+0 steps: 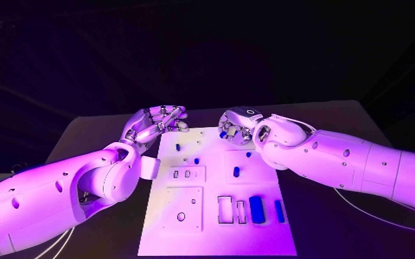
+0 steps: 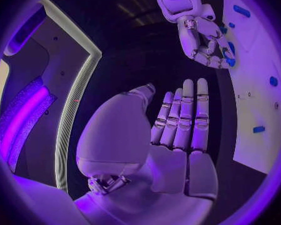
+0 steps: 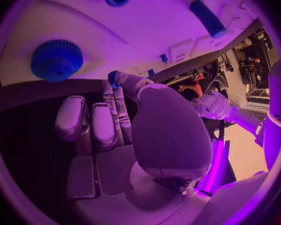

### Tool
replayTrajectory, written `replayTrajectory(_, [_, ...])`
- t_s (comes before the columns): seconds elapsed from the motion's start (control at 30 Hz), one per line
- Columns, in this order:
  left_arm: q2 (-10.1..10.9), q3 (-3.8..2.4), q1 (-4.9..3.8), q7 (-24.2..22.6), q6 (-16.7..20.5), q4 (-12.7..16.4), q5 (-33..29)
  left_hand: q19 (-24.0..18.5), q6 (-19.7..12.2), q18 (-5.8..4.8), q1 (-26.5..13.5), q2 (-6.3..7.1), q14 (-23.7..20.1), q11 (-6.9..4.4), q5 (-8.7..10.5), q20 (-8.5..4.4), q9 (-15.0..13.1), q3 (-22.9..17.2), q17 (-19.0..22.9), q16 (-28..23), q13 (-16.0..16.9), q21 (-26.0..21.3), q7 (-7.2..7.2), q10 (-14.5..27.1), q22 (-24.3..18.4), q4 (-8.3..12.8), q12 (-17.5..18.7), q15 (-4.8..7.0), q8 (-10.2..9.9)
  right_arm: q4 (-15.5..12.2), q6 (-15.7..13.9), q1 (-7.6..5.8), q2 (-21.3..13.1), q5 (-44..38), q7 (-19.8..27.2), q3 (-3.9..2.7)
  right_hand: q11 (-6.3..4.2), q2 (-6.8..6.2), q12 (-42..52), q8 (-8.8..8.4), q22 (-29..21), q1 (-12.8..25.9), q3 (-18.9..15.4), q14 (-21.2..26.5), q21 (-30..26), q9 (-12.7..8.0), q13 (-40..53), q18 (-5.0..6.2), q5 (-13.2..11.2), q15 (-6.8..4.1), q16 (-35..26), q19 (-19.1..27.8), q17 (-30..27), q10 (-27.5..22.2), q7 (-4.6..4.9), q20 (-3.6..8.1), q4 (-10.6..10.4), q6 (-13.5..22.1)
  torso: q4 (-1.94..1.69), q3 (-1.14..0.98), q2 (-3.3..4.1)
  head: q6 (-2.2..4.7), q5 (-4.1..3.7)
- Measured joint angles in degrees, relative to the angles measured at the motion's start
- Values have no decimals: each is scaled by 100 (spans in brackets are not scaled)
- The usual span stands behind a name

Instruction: Assemble the parts on the task board

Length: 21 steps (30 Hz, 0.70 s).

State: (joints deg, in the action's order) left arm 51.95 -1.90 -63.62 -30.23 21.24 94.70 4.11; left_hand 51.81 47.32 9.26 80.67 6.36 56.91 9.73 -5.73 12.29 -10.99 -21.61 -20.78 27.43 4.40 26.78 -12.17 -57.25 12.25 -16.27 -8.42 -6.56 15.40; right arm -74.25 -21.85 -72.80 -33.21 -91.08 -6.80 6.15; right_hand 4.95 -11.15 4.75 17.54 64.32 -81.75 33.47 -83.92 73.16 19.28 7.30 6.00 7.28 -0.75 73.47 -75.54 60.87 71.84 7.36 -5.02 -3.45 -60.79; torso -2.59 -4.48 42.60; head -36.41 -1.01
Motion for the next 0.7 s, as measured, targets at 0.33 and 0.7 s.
replayTrajectory(0.33, [4, -3, -2, -3, -3, -22, -14, 0, 0, 0, 0, 0, -14, 0, 21, 0, 0, 0, -6, 0, 0, 0, 0, 0, 0, 0, 0, -14, 0, 409, -495, -1, 489, 50, -39, -2, 0, 0, 1, 0, 22, 0, 5, 0, 23, 19, 0, 1, -19, 0, 0, 0, 0, 0, 0, 0, 6, 1, -18, -5, 22, 74, -20])
replayTrajectory(0.7, [3, -7, -4, -4, -3, -21, -40, -22, 0, -1, 0, 0, -50, 0, 21, 21, -1, 0, -18, 0, 1, 0, 0, 0, -1, 0, 24, -10, 0, 921, -555, 91, 955, 121, -39, -1, 0, 1, 2, -2, 29, 1, 30, 0, 22, 39, 0, 10, -42, 1, 23, 1, -1, 0, -1, 0, 31, 1, -57, -19, 58, 77, -16])
